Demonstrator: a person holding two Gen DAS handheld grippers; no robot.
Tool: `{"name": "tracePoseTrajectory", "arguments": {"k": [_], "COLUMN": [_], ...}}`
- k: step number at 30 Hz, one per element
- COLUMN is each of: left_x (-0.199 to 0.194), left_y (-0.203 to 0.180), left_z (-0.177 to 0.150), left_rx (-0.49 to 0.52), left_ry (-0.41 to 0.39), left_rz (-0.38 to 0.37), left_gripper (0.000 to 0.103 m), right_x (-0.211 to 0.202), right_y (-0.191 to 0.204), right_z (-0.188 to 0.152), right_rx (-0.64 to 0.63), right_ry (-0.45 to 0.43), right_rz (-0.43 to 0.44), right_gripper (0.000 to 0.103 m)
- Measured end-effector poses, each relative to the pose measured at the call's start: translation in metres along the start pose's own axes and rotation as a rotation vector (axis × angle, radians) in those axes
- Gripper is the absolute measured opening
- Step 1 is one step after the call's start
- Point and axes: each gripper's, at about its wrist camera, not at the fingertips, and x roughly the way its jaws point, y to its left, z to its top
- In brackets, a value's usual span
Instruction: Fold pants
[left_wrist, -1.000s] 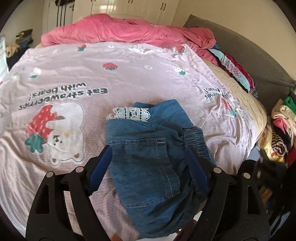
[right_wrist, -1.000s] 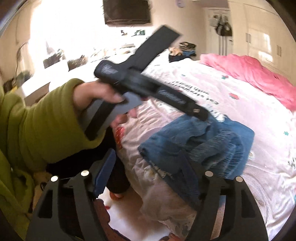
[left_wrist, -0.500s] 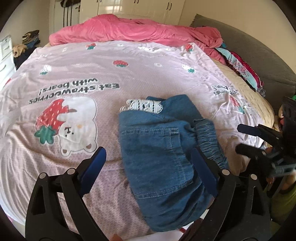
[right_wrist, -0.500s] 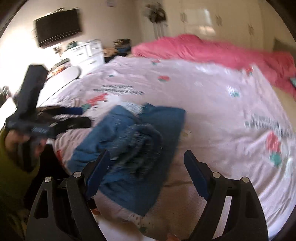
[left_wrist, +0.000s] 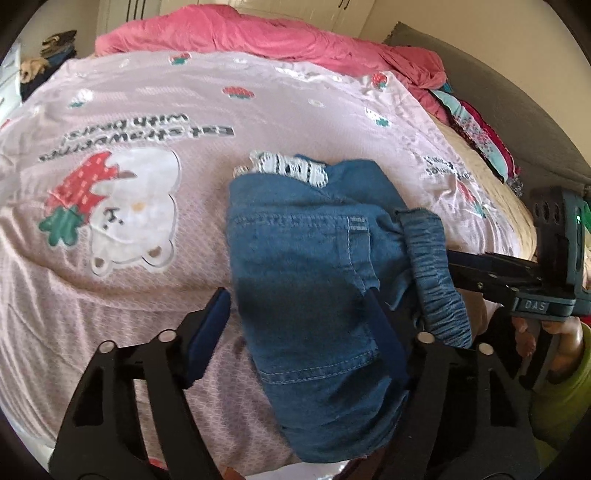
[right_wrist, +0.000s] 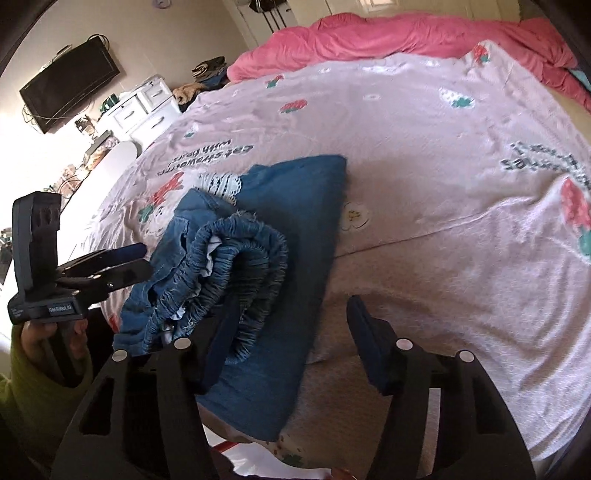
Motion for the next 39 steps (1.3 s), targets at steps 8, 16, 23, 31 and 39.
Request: {"name": "tracePoseTrajectory", "arguments": {"k": [8, 16, 23, 31, 39], "left_x": [0.017, 0.016, 0.019, 0.027, 0.001], "left_y": [0.010, 0.001, 0.003, 0.005, -0.010], "left_z": [-0.006, -0.003, -0.002, 0.001, 0.013], "left_rx": [-0.067, -0.055, -0.061, -0.093, -0.067], "left_ry": [0.049, 0.025, 0.020, 0.007, -0.054], "left_rz": [-0.050, -0.060, -0.068, -0.088, -0.129], "left_gripper": [0.063, 0.059, 0.056, 0.044, 0.032], "right_x": [0.012, 0.021, 0.012, 0.029, 0.011], "right_y": [-0.004, -0.004, 0.019, 0.003, 0.010], "right_z": [0.005, 0.012, 0.011, 0.016, 0.013], "right_rx": [0.040, 0.048, -0.096, -0.022, -0.034], "right_ry": [0.039, 0.046, 0.005, 0.047, -0.031], "right_rz": [0.081, 0.080, 0.028, 0.080, 0.153], "right_gripper": [0.044, 0.043, 0.028, 0.032, 0.020]}}
